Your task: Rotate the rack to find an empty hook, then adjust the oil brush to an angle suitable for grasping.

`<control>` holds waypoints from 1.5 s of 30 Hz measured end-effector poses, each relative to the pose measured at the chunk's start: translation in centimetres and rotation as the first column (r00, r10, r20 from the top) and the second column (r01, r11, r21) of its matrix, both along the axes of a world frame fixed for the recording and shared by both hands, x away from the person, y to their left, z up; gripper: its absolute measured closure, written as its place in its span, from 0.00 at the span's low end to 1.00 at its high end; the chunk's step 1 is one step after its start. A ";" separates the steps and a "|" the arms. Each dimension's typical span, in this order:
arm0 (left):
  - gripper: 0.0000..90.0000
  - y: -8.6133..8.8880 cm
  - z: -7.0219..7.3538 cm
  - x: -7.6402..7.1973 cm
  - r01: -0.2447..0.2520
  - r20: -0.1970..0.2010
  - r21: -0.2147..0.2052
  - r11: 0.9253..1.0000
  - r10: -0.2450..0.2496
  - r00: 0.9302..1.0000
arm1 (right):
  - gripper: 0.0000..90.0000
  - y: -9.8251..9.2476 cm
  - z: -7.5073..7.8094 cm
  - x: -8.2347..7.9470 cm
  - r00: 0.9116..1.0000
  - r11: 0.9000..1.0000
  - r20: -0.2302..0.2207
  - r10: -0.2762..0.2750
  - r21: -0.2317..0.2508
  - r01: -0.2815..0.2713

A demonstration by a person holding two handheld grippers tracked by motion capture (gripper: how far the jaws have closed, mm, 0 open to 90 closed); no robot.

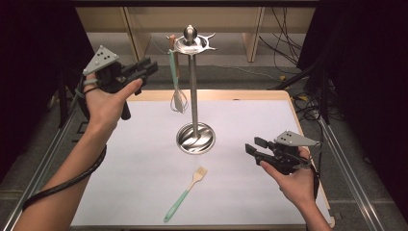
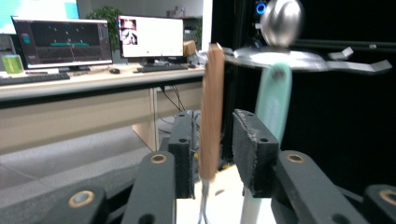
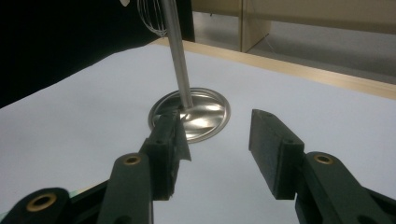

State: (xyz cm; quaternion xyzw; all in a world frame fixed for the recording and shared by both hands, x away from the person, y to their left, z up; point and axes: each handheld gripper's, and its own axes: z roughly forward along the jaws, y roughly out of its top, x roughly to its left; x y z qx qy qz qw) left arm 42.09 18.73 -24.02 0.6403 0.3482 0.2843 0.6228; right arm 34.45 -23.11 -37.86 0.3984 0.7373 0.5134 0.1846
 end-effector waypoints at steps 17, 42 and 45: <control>0.64 -1.3 -5.7 -4.0 0.117 -0.213 0.227 0.967 -0.068 0.975 | 0.60 -0.1 0.5 0.0 0.999 1.000 -0.028 -0.022 0.013 0.022; 0.64 -5.7 -14.0 -6.4 0.386 -0.573 0.436 0.813 -0.080 0.815 | 0.60 -0.3 0.3 0.0 0.998 0.999 -0.054 -0.037 -0.015 0.036; 0.64 -6.4 -15.2 -6.7 0.434 -0.617 0.449 0.781 -0.081 0.783 | 0.60 -0.3 0.3 -0.1 0.997 1.000 -0.064 -0.031 -0.007 0.031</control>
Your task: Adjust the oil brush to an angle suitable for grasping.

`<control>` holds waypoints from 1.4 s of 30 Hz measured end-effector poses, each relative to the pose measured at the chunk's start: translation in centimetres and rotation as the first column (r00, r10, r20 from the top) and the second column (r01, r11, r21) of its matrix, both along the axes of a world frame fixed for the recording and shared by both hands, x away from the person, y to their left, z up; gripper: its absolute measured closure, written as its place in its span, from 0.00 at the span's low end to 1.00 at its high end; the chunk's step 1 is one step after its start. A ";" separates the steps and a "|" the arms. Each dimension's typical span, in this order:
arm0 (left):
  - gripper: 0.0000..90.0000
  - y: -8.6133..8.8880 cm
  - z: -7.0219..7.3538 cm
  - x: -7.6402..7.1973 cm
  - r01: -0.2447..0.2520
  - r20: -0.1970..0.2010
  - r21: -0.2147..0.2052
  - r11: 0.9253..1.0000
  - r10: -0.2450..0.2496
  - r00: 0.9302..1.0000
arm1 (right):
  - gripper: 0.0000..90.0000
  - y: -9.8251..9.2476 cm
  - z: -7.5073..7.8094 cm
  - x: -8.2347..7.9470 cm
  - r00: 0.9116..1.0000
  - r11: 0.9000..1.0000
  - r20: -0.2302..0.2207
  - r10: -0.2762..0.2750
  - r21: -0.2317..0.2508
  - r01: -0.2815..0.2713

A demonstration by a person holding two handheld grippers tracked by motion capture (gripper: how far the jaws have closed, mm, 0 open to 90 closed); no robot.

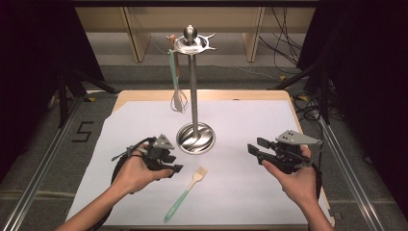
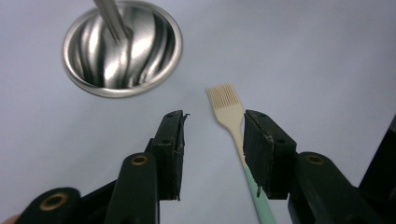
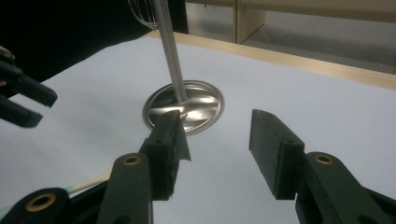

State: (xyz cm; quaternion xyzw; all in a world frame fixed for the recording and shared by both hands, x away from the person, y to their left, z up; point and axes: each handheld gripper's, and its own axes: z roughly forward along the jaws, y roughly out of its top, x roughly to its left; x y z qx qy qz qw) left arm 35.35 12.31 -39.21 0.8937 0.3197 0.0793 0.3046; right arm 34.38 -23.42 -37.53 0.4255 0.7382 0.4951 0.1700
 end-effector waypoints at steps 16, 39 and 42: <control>0.93 -1.9 -3.9 -2.6 0.140 -0.148 0.086 0.986 -0.126 0.981 | 0.60 0.2 -0.2 0.0 1.000 1.000 -0.004 0.007 -0.003 -0.007; 0.99 -3.1 -7.0 -4.4 0.282 -0.284 0.205 0.937 -0.218 0.934 | 0.60 0.0 -0.3 0.2 0.999 0.999 0.030 0.020 -0.032 -0.019; 0.99 -3.0 -7.0 -4.2 0.280 -0.295 0.203 0.938 -0.214 0.931 | 0.60 0.3 -0.3 0.0 1.000 1.000 -0.004 0.010 -0.001 -0.010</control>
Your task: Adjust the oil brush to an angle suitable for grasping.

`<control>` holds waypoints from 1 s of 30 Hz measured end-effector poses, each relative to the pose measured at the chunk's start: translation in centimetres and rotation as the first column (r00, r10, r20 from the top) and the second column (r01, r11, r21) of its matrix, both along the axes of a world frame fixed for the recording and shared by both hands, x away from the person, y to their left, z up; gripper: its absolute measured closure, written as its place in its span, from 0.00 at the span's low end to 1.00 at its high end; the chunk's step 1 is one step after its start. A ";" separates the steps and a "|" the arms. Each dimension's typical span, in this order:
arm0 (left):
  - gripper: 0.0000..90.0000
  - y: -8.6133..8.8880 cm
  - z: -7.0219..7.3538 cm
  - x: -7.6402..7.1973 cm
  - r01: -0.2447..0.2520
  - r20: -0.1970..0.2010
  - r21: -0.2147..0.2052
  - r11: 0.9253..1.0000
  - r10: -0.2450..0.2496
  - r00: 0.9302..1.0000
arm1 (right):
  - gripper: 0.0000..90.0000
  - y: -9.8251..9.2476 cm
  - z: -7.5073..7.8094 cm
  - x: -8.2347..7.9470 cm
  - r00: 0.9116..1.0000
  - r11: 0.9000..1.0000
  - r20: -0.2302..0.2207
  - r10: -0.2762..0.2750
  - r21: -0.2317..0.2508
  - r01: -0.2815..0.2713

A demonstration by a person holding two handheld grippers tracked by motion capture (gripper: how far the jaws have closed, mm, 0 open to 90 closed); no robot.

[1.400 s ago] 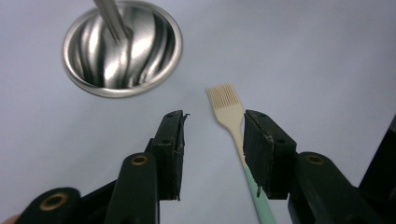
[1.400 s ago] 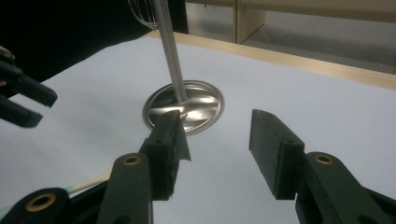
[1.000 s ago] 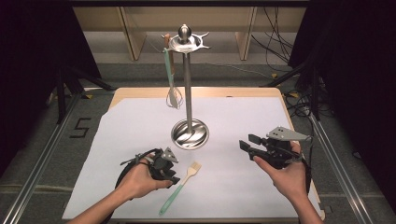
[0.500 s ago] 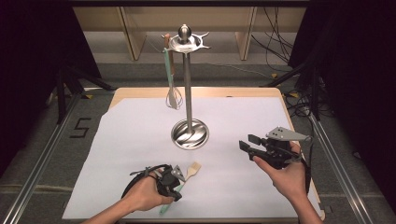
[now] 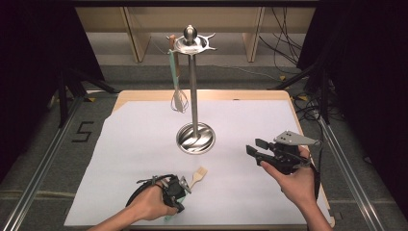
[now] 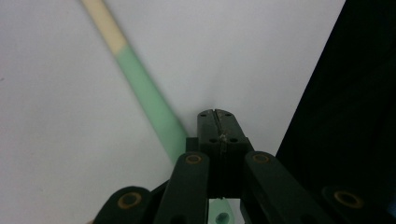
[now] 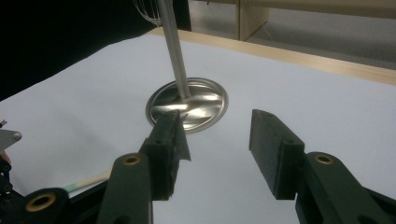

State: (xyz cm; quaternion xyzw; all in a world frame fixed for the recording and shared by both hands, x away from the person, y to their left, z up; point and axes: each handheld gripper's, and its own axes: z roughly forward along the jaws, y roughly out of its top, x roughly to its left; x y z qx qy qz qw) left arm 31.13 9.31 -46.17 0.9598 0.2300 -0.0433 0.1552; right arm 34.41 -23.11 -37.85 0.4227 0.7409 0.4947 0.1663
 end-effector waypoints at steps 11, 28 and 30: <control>0.99 1.3 0.3 1.3 -0.006 0.025 0.093 0.996 0.004 1.000 | 0.60 -0.2 0.0 0.1 1.000 1.000 0.019 0.008 -0.013 -0.008; 0.99 5.2 0.2 7.1 -0.226 0.064 0.124 0.966 0.220 0.973 | 0.60 -0.3 -0.2 0.3 0.999 1.000 0.038 0.007 -0.031 -0.006; 0.99 5.4 0.2 8.5 -0.255 0.070 0.121 0.959 0.248 0.966 | 0.60 -0.2 -0.3 0.4 1.000 1.000 0.026 0.011 -0.015 -0.011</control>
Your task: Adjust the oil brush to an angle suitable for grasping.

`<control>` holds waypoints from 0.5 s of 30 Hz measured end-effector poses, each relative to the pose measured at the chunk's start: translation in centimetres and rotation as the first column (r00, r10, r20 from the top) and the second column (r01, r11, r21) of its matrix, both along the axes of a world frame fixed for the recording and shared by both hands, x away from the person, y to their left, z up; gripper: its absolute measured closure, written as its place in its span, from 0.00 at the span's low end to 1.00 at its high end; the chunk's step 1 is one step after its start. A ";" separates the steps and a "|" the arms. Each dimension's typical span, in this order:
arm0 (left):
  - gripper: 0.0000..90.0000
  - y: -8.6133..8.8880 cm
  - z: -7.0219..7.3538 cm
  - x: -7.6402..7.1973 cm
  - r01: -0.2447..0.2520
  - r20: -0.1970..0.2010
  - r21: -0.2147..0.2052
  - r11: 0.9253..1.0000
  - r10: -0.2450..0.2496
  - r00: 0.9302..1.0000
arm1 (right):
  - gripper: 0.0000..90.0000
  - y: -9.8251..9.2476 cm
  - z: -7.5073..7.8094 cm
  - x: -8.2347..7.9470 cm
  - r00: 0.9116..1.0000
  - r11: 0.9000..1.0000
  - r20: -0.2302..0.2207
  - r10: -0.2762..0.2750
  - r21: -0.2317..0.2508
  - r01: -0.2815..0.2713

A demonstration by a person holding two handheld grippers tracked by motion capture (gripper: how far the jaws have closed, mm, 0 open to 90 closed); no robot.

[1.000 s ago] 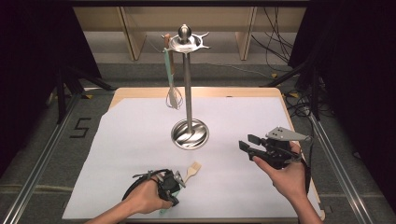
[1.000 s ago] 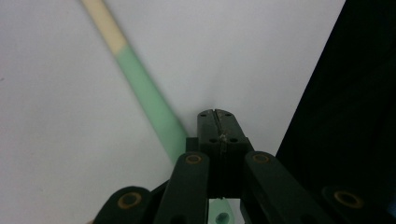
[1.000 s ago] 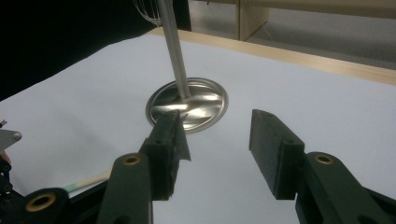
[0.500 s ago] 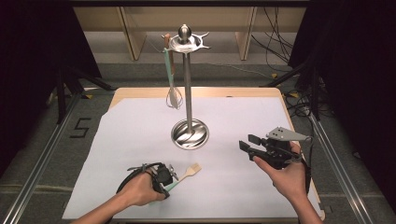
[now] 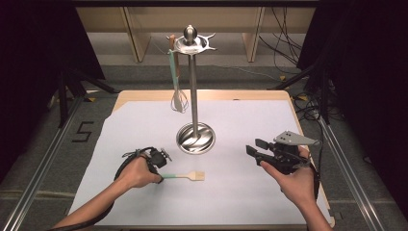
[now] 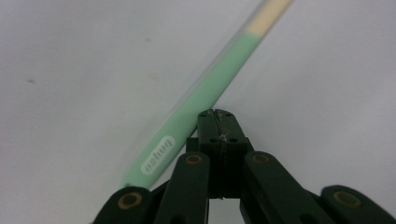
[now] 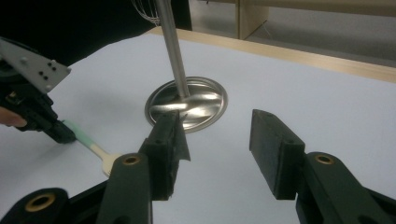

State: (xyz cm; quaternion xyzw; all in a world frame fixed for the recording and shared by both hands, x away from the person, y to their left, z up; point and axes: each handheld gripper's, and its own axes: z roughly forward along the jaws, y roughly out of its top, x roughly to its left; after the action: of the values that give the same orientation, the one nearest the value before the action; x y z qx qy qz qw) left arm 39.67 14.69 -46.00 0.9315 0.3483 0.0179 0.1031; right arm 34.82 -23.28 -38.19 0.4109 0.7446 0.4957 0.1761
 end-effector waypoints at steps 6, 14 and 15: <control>0.99 -0.2 0.0 2.2 -0.046 0.027 0.013 0.999 0.046 0.999 | 0.60 -0.2 0.0 0.0 1.000 1.000 0.017 -0.002 -0.012 0.002; 0.99 -1.1 0.1 3.6 -0.089 0.076 -0.014 0.996 0.090 0.993 | 0.60 0.0 0.1 -0.3 0.999 1.000 -0.029 -0.015 0.023 0.016; 0.99 -1.5 0.3 3.4 -0.091 0.086 -0.032 0.995 0.093 0.992 | 0.60 -0.2 0.2 -0.1 1.000 1.000 0.001 -0.005 -0.006 0.006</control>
State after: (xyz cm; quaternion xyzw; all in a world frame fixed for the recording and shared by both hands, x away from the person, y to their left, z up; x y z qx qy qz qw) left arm 43.06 13.22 -45.69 0.9112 0.3863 0.0585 0.1305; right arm 34.69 -23.48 -38.03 0.4121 0.7450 0.4931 0.1791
